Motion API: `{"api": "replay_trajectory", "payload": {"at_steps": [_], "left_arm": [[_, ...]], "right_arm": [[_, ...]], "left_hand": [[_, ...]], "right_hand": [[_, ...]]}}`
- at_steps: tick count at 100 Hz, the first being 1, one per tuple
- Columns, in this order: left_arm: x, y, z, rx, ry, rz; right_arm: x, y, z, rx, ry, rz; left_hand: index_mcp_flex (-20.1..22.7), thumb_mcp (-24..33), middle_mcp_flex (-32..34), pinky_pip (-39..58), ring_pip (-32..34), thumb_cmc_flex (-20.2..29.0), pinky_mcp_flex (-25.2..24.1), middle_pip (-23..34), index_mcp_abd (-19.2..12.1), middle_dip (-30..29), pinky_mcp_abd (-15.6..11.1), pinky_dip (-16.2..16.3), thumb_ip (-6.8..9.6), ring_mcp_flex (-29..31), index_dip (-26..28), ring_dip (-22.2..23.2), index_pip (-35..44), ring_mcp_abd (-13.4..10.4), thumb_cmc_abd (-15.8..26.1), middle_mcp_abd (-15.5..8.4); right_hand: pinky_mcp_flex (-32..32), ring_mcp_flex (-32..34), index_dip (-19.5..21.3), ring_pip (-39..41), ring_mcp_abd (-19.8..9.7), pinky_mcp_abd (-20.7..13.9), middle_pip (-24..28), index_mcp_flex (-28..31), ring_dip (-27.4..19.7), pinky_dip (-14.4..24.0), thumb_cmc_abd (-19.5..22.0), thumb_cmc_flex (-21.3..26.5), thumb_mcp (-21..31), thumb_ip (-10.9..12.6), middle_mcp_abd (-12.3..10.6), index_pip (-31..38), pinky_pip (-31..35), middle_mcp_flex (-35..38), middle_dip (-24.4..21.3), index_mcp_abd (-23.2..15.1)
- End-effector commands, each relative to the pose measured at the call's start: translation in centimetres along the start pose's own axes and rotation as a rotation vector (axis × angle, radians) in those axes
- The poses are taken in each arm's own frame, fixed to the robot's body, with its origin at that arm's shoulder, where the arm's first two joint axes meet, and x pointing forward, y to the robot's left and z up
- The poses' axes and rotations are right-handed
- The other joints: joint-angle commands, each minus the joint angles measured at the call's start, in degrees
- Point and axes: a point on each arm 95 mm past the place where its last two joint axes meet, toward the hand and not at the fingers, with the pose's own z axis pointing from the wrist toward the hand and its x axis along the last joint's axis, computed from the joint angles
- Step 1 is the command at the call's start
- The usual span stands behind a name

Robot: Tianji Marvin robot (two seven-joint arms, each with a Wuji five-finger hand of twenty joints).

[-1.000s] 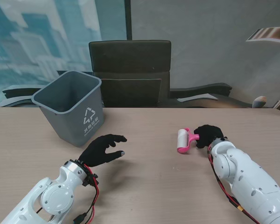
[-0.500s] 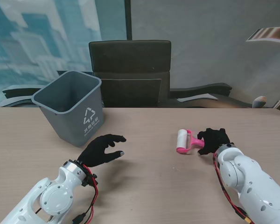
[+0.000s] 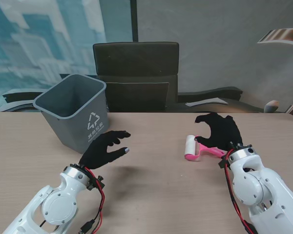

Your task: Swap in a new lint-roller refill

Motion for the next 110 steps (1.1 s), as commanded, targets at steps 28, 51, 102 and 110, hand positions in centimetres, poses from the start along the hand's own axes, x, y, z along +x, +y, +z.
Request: {"api": "replay_trajectory", "payload": {"at_steps": [28, 51, 102, 110], "left_arm": [[-0.7, 1.0, 0.0, -0.023, 0.012, -0.031], [-1.1, 1.1, -0.6, -0.029, 0.014, 0.005], [-1.3, 1.3, -0.3, -0.032, 0.015, 0.032], [-1.3, 1.3, -0.4, -0.031, 0.016, 0.032]], "right_arm": [[8.1, -3.3, 1.2, 0.038, 0.155, 0.368], [7.7, -6.2, 1.2, 0.114, 0.128, 0.399], [6.3, -7.1, 0.8, 0.139, 0.129, 0.360], [6.2, -7.0, 0.8, 0.137, 0.127, 0.358]], "left_hand": [[-2.0, 4.7, -1.4, -1.3, -2.5, -7.1, -0.5, -0.4, -0.2, -1.6, -2.0, -0.6, -1.65, -2.6, -0.2, -1.7, -1.1, -2.4, -5.3, -1.1], [-2.0, 5.1, -1.7, -1.6, -2.5, -7.3, -0.7, -0.3, -0.1, -1.7, -2.0, -0.6, -1.88, -2.9, -0.3, -1.7, -1.2, -2.4, -5.3, -1.0], [-2.7, 4.6, -2.5, -1.6, -2.3, -7.0, -1.2, -0.2, 0.5, -1.7, -2.1, -0.4, -1.96, -3.6, -0.5, -1.7, -1.6, -2.2, -4.4, -0.7], [-2.6, 4.5, -2.4, -1.6, -2.2, -6.9, -1.1, -0.2, 0.4, -1.7, -2.1, -0.3, -1.95, -3.4, -0.5, -1.6, -1.6, -2.2, -4.3, -0.7]], "right_hand": [[3.6, 4.8, 1.0, 2.7, -1.2, -0.3, 2.3, 1.2, 1.7, 1.7, -1.9, 3.8, 4.9, 3.1, -0.7, 1.5, 1.4, 3.0, 2.2, -1.9], [2.2, 3.5, 1.1, 0.4, -1.0, -1.0, 0.6, 1.1, 0.7, 1.1, -1.2, 2.9, 4.1, 3.1, -0.7, 1.5, 0.1, 2.2, 1.8, -1.8], [1.6, 3.2, 1.7, 0.2, -1.1, -1.1, 0.5, 2.0, 0.7, 1.1, -1.2, 3.1, 4.1, 3.1, -0.9, 2.1, -0.1, 2.4, 1.8, -2.3], [1.5, 3.2, 1.7, 0.2, -1.1, -1.1, 0.5, 1.9, 0.7, 1.1, -1.1, 3.0, 4.0, 3.1, -0.9, 2.0, -0.1, 2.4, 1.8, -2.3]]}}
